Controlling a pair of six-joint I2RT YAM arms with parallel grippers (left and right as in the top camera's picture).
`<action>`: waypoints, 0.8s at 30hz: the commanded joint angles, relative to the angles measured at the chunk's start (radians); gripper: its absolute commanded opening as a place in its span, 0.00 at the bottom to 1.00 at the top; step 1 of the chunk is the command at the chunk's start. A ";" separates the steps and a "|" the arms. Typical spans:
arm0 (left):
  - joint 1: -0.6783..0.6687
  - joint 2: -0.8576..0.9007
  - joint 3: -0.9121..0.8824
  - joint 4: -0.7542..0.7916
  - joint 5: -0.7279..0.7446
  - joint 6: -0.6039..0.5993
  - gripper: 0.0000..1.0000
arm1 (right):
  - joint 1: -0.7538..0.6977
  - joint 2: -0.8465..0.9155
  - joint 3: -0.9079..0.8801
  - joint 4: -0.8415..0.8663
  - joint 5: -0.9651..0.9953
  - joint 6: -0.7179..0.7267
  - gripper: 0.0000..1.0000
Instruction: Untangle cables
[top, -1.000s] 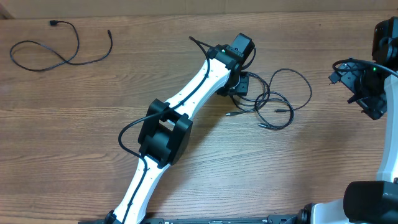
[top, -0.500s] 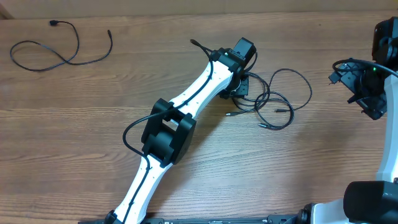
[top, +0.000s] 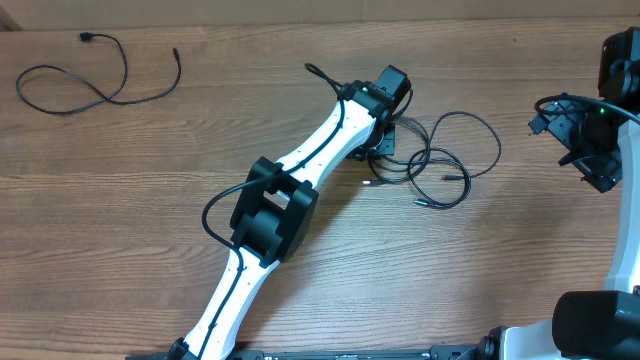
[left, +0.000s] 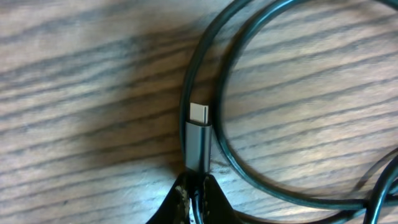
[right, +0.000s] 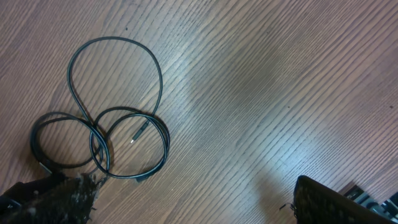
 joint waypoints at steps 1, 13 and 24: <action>0.027 0.029 0.001 -0.041 -0.025 0.002 0.04 | -0.002 -0.014 0.000 0.004 0.007 -0.002 1.00; 0.076 -0.027 0.227 -0.240 0.053 0.018 0.04 | -0.002 -0.014 0.000 0.004 0.007 -0.002 1.00; 0.094 -0.031 0.285 -0.304 -0.006 0.017 1.00 | -0.002 -0.014 0.000 0.004 0.007 -0.002 1.00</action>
